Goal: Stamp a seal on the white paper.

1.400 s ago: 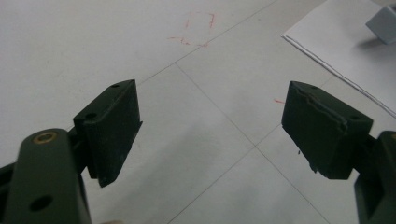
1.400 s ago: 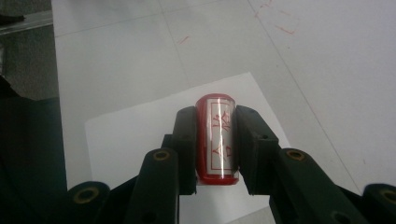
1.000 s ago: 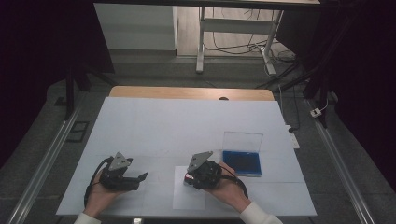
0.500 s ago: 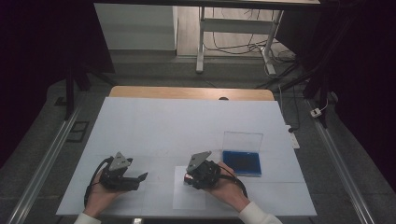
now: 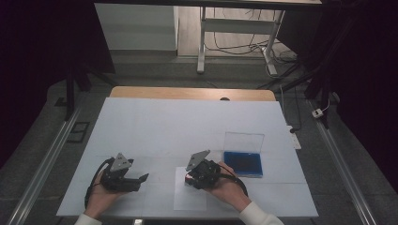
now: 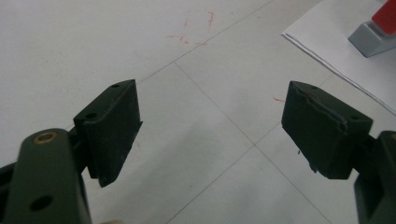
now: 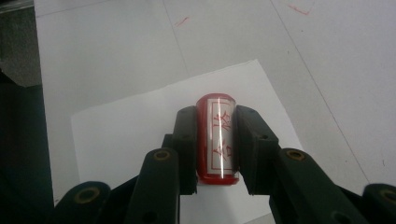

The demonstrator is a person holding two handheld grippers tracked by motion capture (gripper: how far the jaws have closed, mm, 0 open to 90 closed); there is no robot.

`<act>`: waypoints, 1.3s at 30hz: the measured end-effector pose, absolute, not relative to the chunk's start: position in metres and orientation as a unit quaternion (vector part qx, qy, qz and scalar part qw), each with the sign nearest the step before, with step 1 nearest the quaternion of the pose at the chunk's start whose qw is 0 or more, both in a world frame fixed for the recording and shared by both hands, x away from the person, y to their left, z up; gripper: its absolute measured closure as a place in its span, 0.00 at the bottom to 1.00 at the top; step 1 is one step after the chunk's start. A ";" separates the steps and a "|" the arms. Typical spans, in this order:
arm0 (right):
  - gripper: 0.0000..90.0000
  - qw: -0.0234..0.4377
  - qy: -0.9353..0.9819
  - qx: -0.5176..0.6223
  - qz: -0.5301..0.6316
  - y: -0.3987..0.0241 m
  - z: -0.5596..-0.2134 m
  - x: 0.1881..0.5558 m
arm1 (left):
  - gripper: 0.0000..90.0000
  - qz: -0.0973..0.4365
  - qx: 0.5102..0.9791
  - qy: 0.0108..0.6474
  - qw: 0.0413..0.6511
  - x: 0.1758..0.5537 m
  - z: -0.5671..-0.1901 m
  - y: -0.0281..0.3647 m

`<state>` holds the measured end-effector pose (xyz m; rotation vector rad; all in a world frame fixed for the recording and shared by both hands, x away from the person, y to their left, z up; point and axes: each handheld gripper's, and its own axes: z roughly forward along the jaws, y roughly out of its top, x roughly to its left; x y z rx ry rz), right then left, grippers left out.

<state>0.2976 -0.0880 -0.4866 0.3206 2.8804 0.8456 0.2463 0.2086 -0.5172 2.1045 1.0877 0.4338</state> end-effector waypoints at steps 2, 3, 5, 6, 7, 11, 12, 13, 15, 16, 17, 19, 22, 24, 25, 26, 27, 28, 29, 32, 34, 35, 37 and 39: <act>0.79 0.062 0.953 0.105 0.277 -0.087 -0.486 0.298 | 0.22 0.169 0.816 0.422 0.358 0.246 -0.517 0.208; 0.79 0.065 0.955 0.097 0.271 -0.087 -0.486 0.299 | 0.22 0.168 0.816 0.421 0.358 0.246 -0.517 0.208; 0.79 0.065 0.956 0.106 0.266 -0.085 -0.485 0.297 | 0.22 0.169 0.816 0.422 0.358 0.246 -0.517 0.208; 0.79 0.065 0.957 0.106 0.262 -0.084 -0.485 0.297 | 0.22 0.168 0.816 0.421 0.358 0.246 -0.517 0.208; 0.79 0.065 0.957 0.108 0.260 -0.084 -0.485 0.297 | 0.22 0.168 0.816 0.421 0.358 0.246 -0.517 0.208; 0.79 0.067 0.961 0.107 0.248 -0.081 -0.487 0.296 | 0.22 0.167 0.816 0.421 0.359 0.246 -0.517 0.208; 0.79 0.068 0.961 0.106 0.245 -0.081 -0.487 0.296 | 0.22 0.167 0.816 0.421 0.359 0.246 -0.517 0.208; 0.79 0.070 0.961 0.106 0.246 -0.081 -0.487 0.296 | 0.22 0.166 0.816 0.421 0.359 0.246 -0.517 0.208; 0.79 0.075 0.961 0.103 0.245 -0.080 -0.488 0.294 | 0.22 0.167 0.816 0.421 0.359 0.246 -0.517 0.208; 0.79 0.075 0.961 0.104 0.247 -0.080 -0.488 0.294 | 0.22 0.166 0.816 0.421 0.359 0.246 -0.517 0.208; 0.79 0.076 0.960 0.104 0.249 -0.080 -0.489 0.294 | 0.22 0.167 0.816 0.421 0.359 0.245 -0.517 0.208; 0.80 0.078 0.960 0.100 0.250 -0.082 -0.489 0.294 | 0.22 0.167 0.816 0.421 0.360 0.245 -0.517 0.208; 0.80 0.079 0.959 0.101 0.254 -0.082 -0.490 0.293 | 0.22 0.168 0.816 0.421 0.358 0.245 -0.517 0.207; 0.80 0.080 0.959 0.101 0.254 -0.082 -0.490 0.293 | 0.22 0.167 0.817 0.421 0.358 0.246 -0.517 0.207; 0.80 0.078 0.958 0.102 0.256 -0.083 -0.490 0.293 | 0.22 0.167 0.817 0.421 0.358 0.246 -0.517 0.207; 0.80 0.077 0.958 0.104 0.255 -0.083 -0.490 0.293 | 0.22 0.167 0.817 0.421 0.358 0.246 -0.517 0.207; 0.80 0.074 0.958 0.106 0.258 -0.083 -0.490 0.294 | 0.22 0.167 0.817 0.421 0.358 0.246 -0.517 0.207; 0.80 0.074 0.957 0.105 0.259 -0.083 -0.490 0.294 | 0.22 0.167 0.817 0.421 0.358 0.246 -0.517 0.207; 0.80 0.073 0.957 0.105 0.260 -0.083 -0.491 0.295 | 0.22 0.167 0.817 0.421 0.358 0.246 -0.517 0.207; 0.80 0.074 0.957 0.105 0.259 -0.083 -0.491 0.294 | 0.22 0.167 0.817 0.421 0.358 0.246 -0.517 0.207; 0.80 0.074 0.957 0.105 0.259 -0.083 -0.491 0.294 | 0.22 0.167 0.817 0.421 0.358 0.246 -0.517 0.206; 0.80 0.073 0.957 0.105 0.259 -0.084 -0.491 0.294 | 0.22 0.167 0.817 0.420 0.358 0.246 -0.517 0.206; 0.80 0.072 0.957 0.106 0.260 -0.084 -0.491 0.294 | 0.22 0.166 0.817 0.421 0.358 0.246 -0.517 0.207; 0.80 0.074 0.957 0.106 0.261 -0.084 -0.491 0.294 | 0.22 0.167 0.817 0.421 0.358 0.246 -0.517 0.206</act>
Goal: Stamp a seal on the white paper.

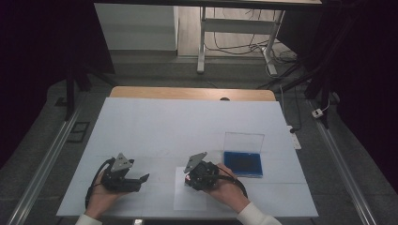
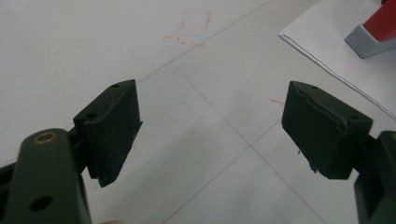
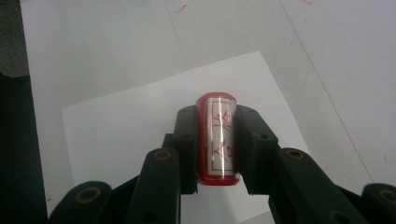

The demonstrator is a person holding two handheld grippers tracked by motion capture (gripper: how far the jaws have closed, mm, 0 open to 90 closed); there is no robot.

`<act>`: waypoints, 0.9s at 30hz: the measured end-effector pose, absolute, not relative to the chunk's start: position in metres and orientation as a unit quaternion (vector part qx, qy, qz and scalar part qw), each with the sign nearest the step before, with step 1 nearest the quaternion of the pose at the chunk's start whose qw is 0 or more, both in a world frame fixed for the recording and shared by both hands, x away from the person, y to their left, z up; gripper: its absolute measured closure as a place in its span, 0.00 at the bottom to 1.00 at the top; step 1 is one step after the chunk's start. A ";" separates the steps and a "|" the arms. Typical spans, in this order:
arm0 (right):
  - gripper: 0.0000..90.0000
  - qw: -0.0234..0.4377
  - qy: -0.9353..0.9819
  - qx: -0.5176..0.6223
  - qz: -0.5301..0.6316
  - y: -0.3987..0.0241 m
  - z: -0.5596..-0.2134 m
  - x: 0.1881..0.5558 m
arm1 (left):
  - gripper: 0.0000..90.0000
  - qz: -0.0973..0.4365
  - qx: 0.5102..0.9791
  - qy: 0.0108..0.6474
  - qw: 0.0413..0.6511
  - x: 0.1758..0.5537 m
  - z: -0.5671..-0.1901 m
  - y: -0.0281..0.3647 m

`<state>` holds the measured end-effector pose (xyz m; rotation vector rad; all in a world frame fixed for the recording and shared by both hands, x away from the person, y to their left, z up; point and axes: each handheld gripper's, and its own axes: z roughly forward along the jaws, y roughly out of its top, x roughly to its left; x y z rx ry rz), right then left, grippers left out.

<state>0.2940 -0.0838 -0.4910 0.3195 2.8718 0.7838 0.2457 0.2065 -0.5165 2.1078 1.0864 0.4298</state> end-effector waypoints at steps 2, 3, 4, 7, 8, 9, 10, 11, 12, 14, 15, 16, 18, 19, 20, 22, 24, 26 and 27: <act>0.79 0.075 0.956 0.105 0.262 -0.084 -0.491 0.294 | 0.22 0.167 0.817 0.420 0.358 0.246 -0.517 0.206; 0.79 0.076 0.956 0.106 0.264 -0.084 -0.491 0.294 | 0.22 0.167 0.817 0.420 0.357 0.246 -0.517 0.206; 0.79 0.075 0.956 0.104 0.264 -0.085 -0.491 0.294 | 0.22 0.167 0.817 0.420 0.358 0.246 -0.517 0.206; 0.79 0.074 0.956 0.107 0.263 -0.084 -0.491 0.294 | 0.22 0.167 0.817 0.421 0.358 0.246 -0.516 0.207; 0.79 0.074 0.956 0.107 0.262 -0.084 -0.491 0.294 | 0.22 0.167 0.817 0.421 0.358 0.246 -0.516 0.207; 0.79 0.075 0.956 0.107 0.264 -0.084 -0.490 0.294 | 0.22 0.167 0.816 0.422 0.358 0.246 -0.516 0.207; 0.79 0.077 0.955 0.103 0.267 -0.085 -0.489 0.294 | 0.22 0.168 0.815 0.422 0.359 0.246 -0.517 0.207; 0.79 0.074 0.951 0.106 0.280 -0.087 -0.487 0.294 | 0.22 0.167 0.816 0.422 0.358 0.246 -0.517 0.207; 0.79 0.079 0.953 0.106 0.273 -0.088 -0.486 0.295 | 0.22 0.167 0.816 0.422 0.358 0.246 -0.517 0.207; 0.79 0.074 0.950 0.114 0.282 -0.091 -0.486 0.296 | 0.22 0.167 0.816 0.421 0.359 0.246 -0.516 0.207; 0.79 0.063 0.946 0.119 0.294 -0.093 -0.485 0.297 | 0.22 0.167 0.815 0.422 0.360 0.246 -0.517 0.207; 0.78 0.054 0.943 0.124 0.304 -0.095 -0.482 0.298 | 0.22 0.167 0.816 0.421 0.360 0.246 -0.516 0.208; 0.78 0.044 0.936 0.135 0.323 -0.101 -0.477 0.300 | 0.22 0.167 0.816 0.421 0.360 0.246 -0.516 0.208; 0.78 0.042 0.934 0.139 0.328 -0.103 -0.475 0.301 | 0.22 0.167 0.816 0.421 0.360 0.246 -0.516 0.208; 0.78 0.044 0.932 0.141 0.330 -0.106 -0.473 0.301 | 0.22 0.167 0.816 0.421 0.360 0.246 -0.516 0.208; 0.78 0.045 0.930 0.145 0.336 -0.112 -0.470 0.303 | 0.22 0.167 0.816 0.421 0.360 0.246 -0.516 0.207; 0.78 0.046 0.927 0.153 0.340 -0.117 -0.468 0.303 | 0.22 0.167 0.816 0.420 0.359 0.246 -0.516 0.208; 0.78 0.050 0.925 0.158 0.342 -0.123 -0.467 0.305 | 0.22 0.167 0.816 0.421 0.359 0.246 -0.516 0.208; 0.78 0.052 0.924 0.164 0.342 -0.126 -0.467 0.305 | 0.22 0.167 0.816 0.420 0.359 0.246 -0.516 0.208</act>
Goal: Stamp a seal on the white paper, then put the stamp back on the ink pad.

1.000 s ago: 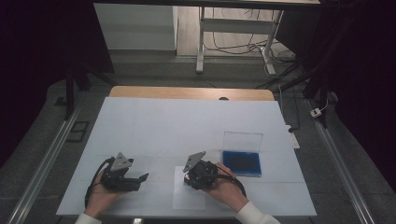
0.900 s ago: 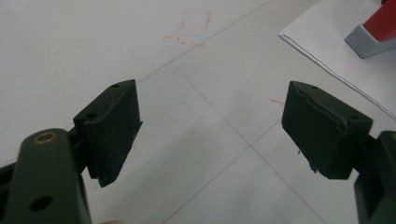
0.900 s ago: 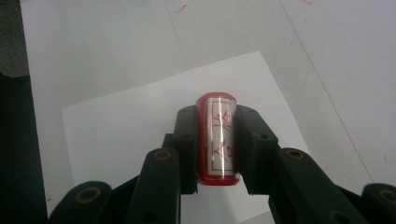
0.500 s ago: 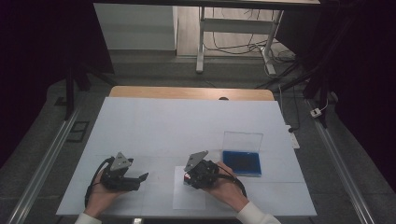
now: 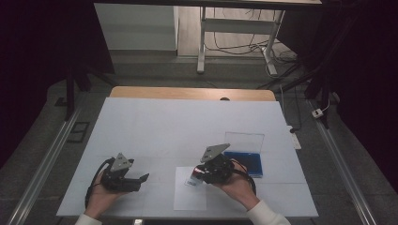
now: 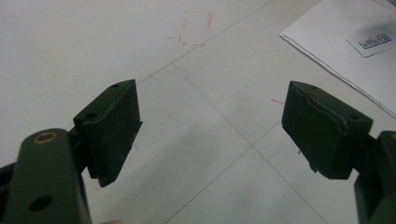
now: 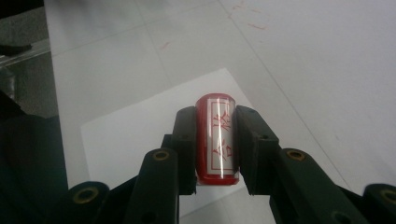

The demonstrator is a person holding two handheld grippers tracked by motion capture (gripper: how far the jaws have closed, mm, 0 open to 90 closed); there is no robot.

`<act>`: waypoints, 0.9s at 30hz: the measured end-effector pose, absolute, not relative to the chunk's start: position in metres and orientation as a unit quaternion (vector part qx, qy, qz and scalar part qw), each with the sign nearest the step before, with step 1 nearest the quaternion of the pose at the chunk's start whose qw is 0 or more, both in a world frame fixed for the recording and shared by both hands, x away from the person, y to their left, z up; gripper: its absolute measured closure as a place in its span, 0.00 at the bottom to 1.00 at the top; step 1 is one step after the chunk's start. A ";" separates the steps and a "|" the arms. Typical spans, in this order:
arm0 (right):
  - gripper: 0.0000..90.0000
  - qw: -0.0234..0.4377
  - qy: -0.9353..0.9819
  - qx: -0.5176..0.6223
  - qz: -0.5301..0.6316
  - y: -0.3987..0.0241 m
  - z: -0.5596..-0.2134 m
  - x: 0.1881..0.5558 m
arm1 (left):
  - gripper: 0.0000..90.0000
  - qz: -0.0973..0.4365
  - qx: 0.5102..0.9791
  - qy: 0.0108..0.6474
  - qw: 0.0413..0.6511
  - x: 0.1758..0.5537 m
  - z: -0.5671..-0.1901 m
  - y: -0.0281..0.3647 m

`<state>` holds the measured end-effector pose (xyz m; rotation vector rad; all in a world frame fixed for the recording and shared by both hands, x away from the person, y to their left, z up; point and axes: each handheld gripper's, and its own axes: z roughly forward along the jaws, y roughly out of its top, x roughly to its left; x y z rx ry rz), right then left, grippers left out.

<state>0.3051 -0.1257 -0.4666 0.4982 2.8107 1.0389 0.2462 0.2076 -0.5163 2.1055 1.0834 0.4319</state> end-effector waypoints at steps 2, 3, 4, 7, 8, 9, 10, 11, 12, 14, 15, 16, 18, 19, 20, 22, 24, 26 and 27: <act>0.78 0.054 0.922 0.167 0.345 -0.131 -0.466 0.308 | 0.22 0.168 0.817 0.420 0.358 0.246 -0.516 0.207; 0.78 0.055 0.920 0.171 0.349 -0.133 -0.466 0.309 | 0.22 0.169 0.817 0.420 0.358 0.246 -0.516 0.207; 0.78 0.055 0.918 0.174 0.352 -0.135 -0.465 0.309 | 0.22 0.168 0.817 0.420 0.358 0.246 -0.516 0.207; 0.78 0.059 0.915 0.177 0.357 -0.139 -0.463 0.311 | 0.22 0.169 0.817 0.420 0.357 0.246 -0.516 0.208; 0.78 0.062 0.915 0.179 0.356 -0.141 -0.463 0.312 | 0.22 0.168 0.817 0.419 0.358 0.246 -0.516 0.208; 0.78 0.062 0.914 0.180 0.359 -0.142 -0.462 0.312 | 0.22 0.168 0.817 0.420 0.359 0.246 -0.516 0.208; 0.78 0.064 0.913 0.180 0.360 -0.143 -0.461 0.312 | 0.22 0.168 0.816 0.420 0.359 0.246 -0.516 0.208; 0.78 0.067 0.912 0.181 0.363 -0.144 -0.460 0.313 | 0.22 0.168 0.817 0.419 0.359 0.246 -0.516 0.208; 0.78 0.069 0.912 0.182 0.362 -0.145 -0.459 0.313 | 0.22 0.168 0.816 0.420 0.359 0.246 -0.516 0.208; 0.78 0.072 0.909 0.183 0.367 -0.147 -0.457 0.313 | 0.22 0.168 0.817 0.420 0.359 0.246 -0.516 0.208; 0.78 0.073 0.908 0.185 0.369 -0.148 -0.456 0.314 | 0.22 0.168 0.817 0.419 0.359 0.246 -0.516 0.208; 0.78 0.075 0.907 0.184 0.370 -0.150 -0.455 0.314 | 0.22 0.168 0.817 0.419 0.358 0.246 -0.517 0.208; 0.78 0.077 0.906 0.184 0.372 -0.153 -0.452 0.315 | 0.22 0.168 0.818 0.420 0.356 0.247 -0.517 0.208; 0.78 0.078 0.906 0.185 0.374 -0.155 -0.451 0.316 | 0.22 0.168 0.818 0.420 0.356 0.247 -0.517 0.208; 0.78 0.081 0.905 0.187 0.374 -0.157 -0.450 0.316 | 0.22 0.168 0.818 0.419 0.356 0.247 -0.517 0.208; 0.78 0.087 0.902 0.193 0.377 -0.162 -0.447 0.318 | 0.22 0.169 0.817 0.419 0.358 0.246 -0.517 0.208; 0.78 0.092 0.899 0.198 0.379 -0.167 -0.445 0.319 | 0.22 0.168 0.817 0.419 0.359 0.246 -0.516 0.208; 0.78 0.097 0.898 0.202 0.379 -0.172 -0.443 0.321 | 0.22 0.169 0.817 0.419 0.358 0.247 -0.516 0.209; 0.78 0.098 0.897 0.206 0.379 -0.174 -0.442 0.321 | 0.22 0.168 0.817 0.419 0.358 0.247 -0.516 0.209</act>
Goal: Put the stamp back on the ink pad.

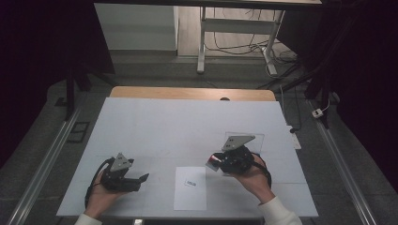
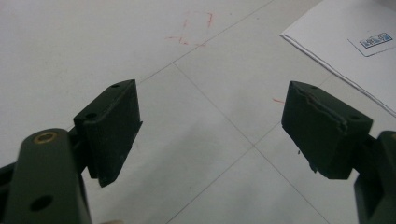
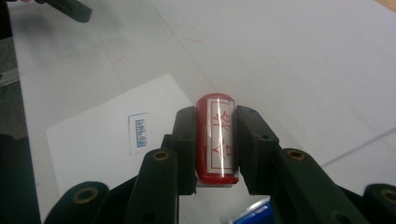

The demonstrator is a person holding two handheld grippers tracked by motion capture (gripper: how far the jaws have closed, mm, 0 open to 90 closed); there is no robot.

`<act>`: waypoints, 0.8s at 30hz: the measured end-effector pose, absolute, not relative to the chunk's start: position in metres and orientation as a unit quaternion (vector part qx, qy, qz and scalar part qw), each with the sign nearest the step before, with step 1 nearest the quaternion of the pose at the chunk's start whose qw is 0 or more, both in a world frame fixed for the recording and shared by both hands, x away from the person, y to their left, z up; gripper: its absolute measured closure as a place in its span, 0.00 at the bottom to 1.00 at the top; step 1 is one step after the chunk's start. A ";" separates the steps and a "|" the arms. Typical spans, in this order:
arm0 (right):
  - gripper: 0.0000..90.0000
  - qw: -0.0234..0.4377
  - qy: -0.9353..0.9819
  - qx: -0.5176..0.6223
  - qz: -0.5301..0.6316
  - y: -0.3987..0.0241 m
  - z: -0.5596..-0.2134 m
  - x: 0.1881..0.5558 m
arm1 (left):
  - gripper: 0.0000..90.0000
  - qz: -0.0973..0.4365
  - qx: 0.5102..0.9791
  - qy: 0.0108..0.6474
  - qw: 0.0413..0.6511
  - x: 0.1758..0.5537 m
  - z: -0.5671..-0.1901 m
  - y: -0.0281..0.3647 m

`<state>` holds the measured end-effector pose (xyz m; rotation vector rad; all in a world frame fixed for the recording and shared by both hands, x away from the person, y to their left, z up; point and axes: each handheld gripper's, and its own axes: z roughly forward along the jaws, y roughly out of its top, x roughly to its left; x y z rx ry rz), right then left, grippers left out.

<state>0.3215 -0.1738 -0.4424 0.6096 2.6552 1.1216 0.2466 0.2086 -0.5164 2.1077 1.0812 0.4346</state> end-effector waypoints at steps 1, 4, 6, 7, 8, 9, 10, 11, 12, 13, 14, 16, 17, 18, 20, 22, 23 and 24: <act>0.78 0.100 0.897 0.207 0.378 -0.176 -0.442 0.322 | 0.22 0.168 0.817 0.419 0.358 0.247 -0.516 0.209; 0.78 0.105 0.894 0.215 0.378 -0.182 -0.440 0.324 | 0.22 0.169 0.817 0.418 0.358 0.247 -0.517 0.209; 0.78 0.108 0.893 0.219 0.378 -0.186 -0.439 0.326 | 0.22 0.169 0.817 0.418 0.359 0.247 -0.517 0.208; 0.78 0.109 0.892 0.222 0.378 -0.188 -0.439 0.326 | 0.22 0.168 0.818 0.418 0.359 0.247 -0.517 0.208; 0.78 0.113 0.893 0.225 0.374 -0.190 -0.438 0.326 | 0.22 0.169 0.817 0.418 0.359 0.247 -0.517 0.208; 0.78 0.114 0.892 0.226 0.375 -0.192 -0.438 0.327 | 0.22 0.169 0.817 0.418 0.359 0.247 -0.517 0.208; 0.78 0.116 0.891 0.227 0.375 -0.194 -0.438 0.327 | 0.22 0.169 0.817 0.418 0.360 0.247 -0.516 0.208; 0.78 0.118 0.892 0.231 0.371 -0.195 -0.437 0.328 | 0.22 0.168 0.817 0.418 0.360 0.246 -0.516 0.208; 0.78 0.119 0.891 0.233 0.371 -0.197 -0.437 0.328 | 0.22 0.168 0.817 0.418 0.360 0.246 -0.516 0.208; 0.78 0.121 0.890 0.235 0.371 -0.199 -0.436 0.329 | 0.22 0.168 0.817 0.418 0.360 0.246 -0.516 0.208; 0.78 0.122 0.890 0.238 0.371 -0.201 -0.436 0.329 | 0.22 0.168 0.817 0.418 0.360 0.246 -0.516 0.208; 0.78 0.125 0.888 0.241 0.372 -0.204 -0.435 0.330 | 0.22 0.169 0.816 0.418 0.361 0.246 -0.516 0.208; 0.78 0.125 0.887 0.242 0.373 -0.205 -0.434 0.330 | 0.22 0.169 0.816 0.418 0.361 0.246 -0.516 0.209; 0.78 0.127 0.887 0.245 0.370 -0.206 -0.434 0.330 | 0.22 0.169 0.816 0.418 0.361 0.246 -0.516 0.209; 0.78 0.131 0.886 0.247 0.370 -0.209 -0.433 0.331 | 0.22 0.169 0.816 0.418 0.361 0.246 -0.516 0.209; 0.78 0.132 0.884 0.252 0.371 -0.212 -0.433 0.332 | 0.22 0.169 0.817 0.418 0.360 0.246 -0.516 0.209; 0.78 0.135 0.884 0.252 0.369 -0.213 -0.433 0.332 | 0.22 0.169 0.817 0.417 0.360 0.246 -0.516 0.209; 0.78 0.139 0.885 0.254 0.365 -0.215 -0.432 0.333 | 0.22 0.169 0.817 0.417 0.360 0.246 -0.516 0.209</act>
